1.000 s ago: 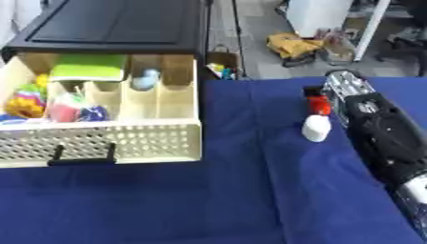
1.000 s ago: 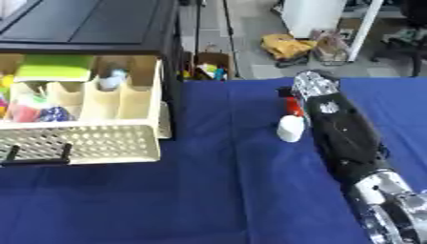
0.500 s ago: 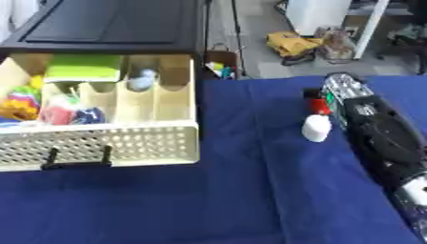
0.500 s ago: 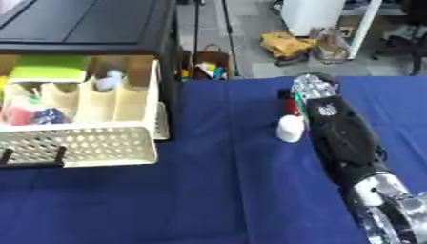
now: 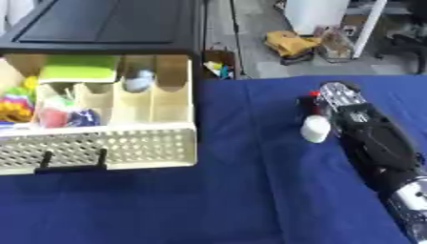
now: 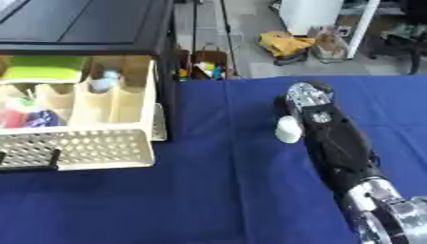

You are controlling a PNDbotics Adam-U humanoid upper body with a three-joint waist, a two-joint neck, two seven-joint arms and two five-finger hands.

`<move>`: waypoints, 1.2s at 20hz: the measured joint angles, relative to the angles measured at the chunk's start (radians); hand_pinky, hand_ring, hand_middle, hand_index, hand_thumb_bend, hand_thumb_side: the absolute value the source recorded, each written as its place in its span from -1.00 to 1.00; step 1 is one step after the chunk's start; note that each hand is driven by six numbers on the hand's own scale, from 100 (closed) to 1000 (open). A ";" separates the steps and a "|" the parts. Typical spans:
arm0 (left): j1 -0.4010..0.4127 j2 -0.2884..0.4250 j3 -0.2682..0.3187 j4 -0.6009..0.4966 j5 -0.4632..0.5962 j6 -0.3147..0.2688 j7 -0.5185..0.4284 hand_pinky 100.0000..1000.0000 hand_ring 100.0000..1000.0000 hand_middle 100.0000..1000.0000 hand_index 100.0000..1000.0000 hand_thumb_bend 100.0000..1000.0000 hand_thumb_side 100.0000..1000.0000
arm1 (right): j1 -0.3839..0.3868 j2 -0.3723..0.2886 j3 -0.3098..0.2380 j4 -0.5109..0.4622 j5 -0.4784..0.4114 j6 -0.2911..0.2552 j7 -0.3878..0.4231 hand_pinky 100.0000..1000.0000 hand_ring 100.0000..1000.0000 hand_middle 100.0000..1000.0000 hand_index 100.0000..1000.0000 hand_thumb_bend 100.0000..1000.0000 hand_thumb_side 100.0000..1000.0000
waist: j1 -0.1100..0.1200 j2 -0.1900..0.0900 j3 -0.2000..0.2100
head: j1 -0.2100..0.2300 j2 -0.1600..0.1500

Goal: Pick up objects from table and place into drawer.

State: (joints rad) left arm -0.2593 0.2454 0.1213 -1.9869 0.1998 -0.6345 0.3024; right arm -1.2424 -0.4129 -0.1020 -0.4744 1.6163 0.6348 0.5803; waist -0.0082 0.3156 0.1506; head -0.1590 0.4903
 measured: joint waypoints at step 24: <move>-0.004 0.000 -0.001 0.000 0.000 -0.001 0.001 -0.39 -0.02 0.22 0.60 0.02 1.00 | 0.000 -0.006 0.000 0.011 -0.004 0.001 -0.001 -0.36 0.24 -0.13 0.29 -0.91 0.37 | 0.000 0.000 -0.004 | -0.003 0.000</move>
State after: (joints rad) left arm -0.2636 0.2454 0.1201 -1.9869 0.1998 -0.6352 0.3032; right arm -1.2420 -0.4191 -0.1020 -0.4631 1.6122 0.6362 0.5794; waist -0.0082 0.3155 0.1466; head -0.1617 0.4903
